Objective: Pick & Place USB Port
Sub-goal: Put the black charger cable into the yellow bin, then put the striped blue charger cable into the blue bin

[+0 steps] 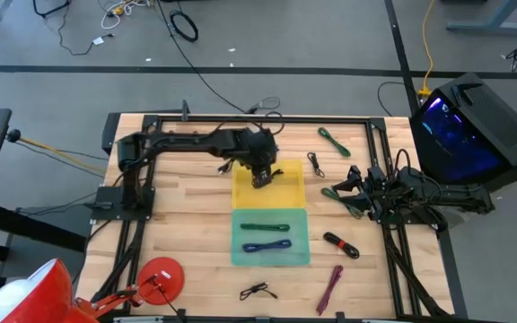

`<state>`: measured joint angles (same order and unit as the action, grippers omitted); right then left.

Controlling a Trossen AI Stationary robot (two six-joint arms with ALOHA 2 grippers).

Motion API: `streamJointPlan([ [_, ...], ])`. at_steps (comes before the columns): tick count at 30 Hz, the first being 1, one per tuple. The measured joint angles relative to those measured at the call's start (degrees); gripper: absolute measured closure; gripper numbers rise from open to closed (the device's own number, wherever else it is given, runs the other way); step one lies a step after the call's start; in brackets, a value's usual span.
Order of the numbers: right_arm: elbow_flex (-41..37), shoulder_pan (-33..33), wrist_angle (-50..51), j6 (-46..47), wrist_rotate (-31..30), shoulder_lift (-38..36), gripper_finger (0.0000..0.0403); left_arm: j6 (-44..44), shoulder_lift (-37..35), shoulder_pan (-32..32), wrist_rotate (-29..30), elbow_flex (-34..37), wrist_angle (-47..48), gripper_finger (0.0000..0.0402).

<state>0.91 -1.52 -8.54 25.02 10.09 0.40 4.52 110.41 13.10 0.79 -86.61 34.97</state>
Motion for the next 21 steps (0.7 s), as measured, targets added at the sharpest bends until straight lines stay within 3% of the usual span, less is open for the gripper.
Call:
streamJointPlan([
  [10,0.00,0.02,0.07,-0.43,-0.14,0.00,0.0179,4.12,2.19,-0.57,-2.11,0.00,1.64,0.0359],
  [17,0.00,0.02,0.17,-0.18,-1.76,0.00,0.0179,6.88,1.86,-0.56,-2.16,0.00,1.70,0.0230],
  [21,-0.01,0.02,1.74,-0.01,-4.99,0.00,0.0179,7.15,1.71,-0.60,-2.25,0.00,1.85,0.0178],
])
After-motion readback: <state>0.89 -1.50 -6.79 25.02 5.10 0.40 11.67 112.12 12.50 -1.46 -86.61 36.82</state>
